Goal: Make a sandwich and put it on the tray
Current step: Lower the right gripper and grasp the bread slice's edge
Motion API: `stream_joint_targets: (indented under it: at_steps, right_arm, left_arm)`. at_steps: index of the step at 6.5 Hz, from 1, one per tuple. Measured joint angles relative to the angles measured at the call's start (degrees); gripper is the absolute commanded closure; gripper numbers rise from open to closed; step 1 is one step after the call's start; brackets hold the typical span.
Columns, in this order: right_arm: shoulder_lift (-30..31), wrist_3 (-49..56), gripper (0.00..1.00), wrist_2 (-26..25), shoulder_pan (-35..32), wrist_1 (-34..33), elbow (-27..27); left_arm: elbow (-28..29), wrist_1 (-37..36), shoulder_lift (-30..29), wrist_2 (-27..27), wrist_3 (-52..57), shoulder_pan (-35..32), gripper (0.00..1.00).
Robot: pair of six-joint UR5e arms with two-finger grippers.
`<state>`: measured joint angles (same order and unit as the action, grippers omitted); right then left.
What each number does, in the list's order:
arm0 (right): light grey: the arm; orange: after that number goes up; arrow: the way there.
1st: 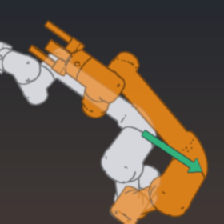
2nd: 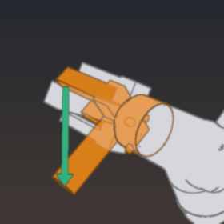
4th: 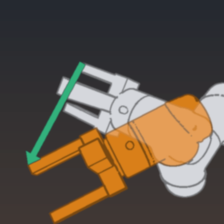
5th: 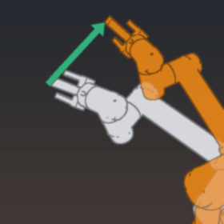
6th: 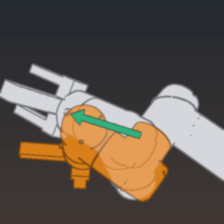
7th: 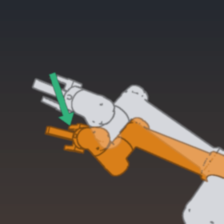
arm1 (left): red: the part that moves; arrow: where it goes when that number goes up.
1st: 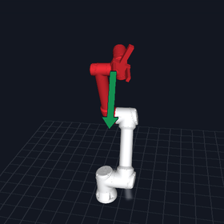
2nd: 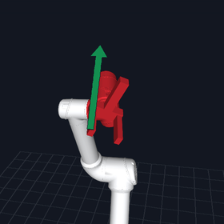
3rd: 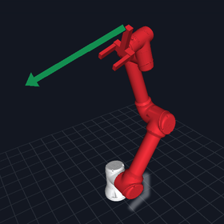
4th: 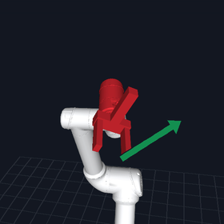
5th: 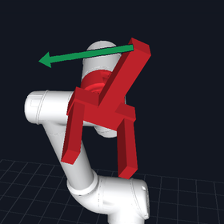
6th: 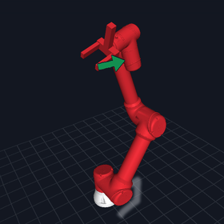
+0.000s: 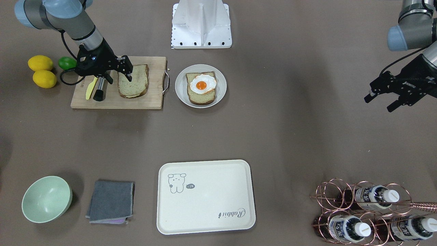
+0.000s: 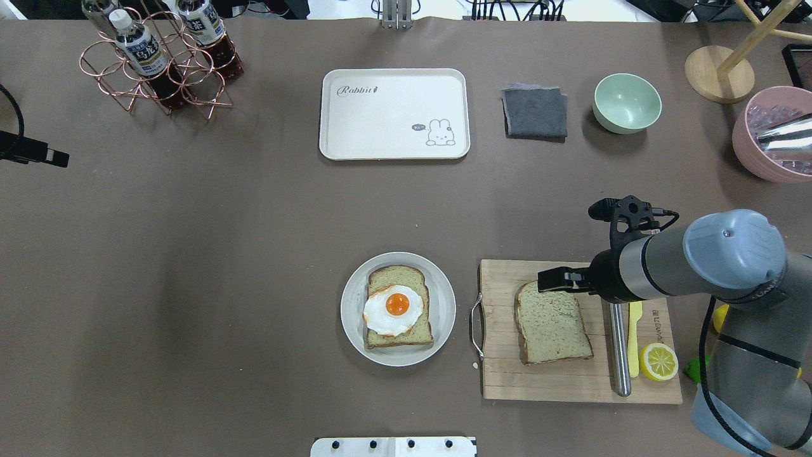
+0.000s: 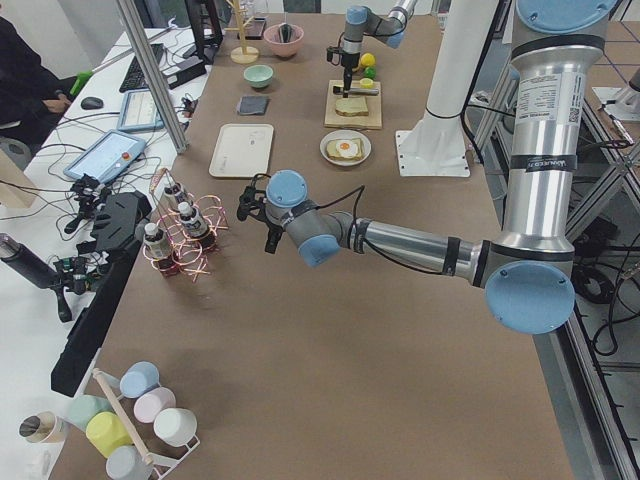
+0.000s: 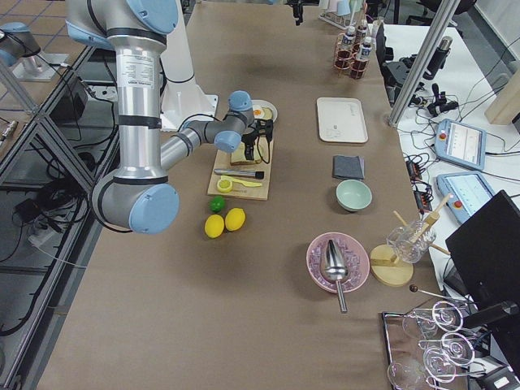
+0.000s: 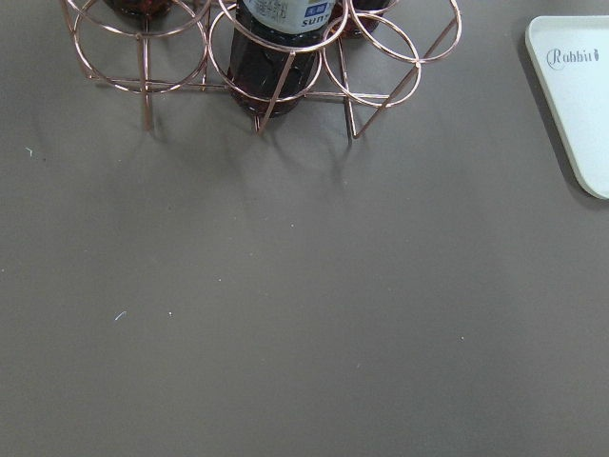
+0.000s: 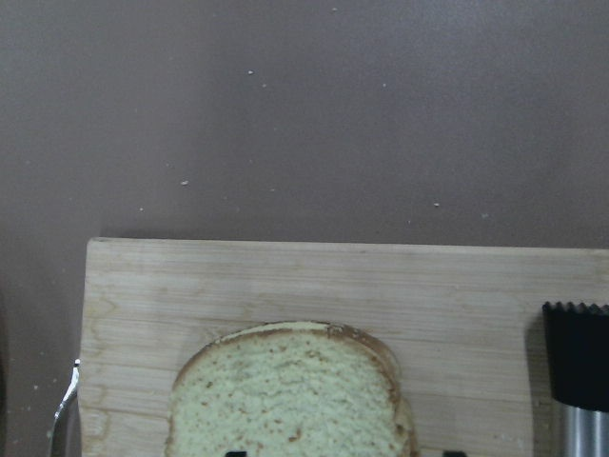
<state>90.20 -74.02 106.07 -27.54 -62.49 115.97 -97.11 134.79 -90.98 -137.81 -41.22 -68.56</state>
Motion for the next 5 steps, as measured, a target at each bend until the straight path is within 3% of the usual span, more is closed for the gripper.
stream_joint_targets:
  at_steps: [5]
  right_arm:
    - [0.9,-1.7,0.31,-3.9,4.0,0.0,-0.3]
  left_arm:
    - [0.1,0.6,0.3,0.1,0.0,0.0,0.02]
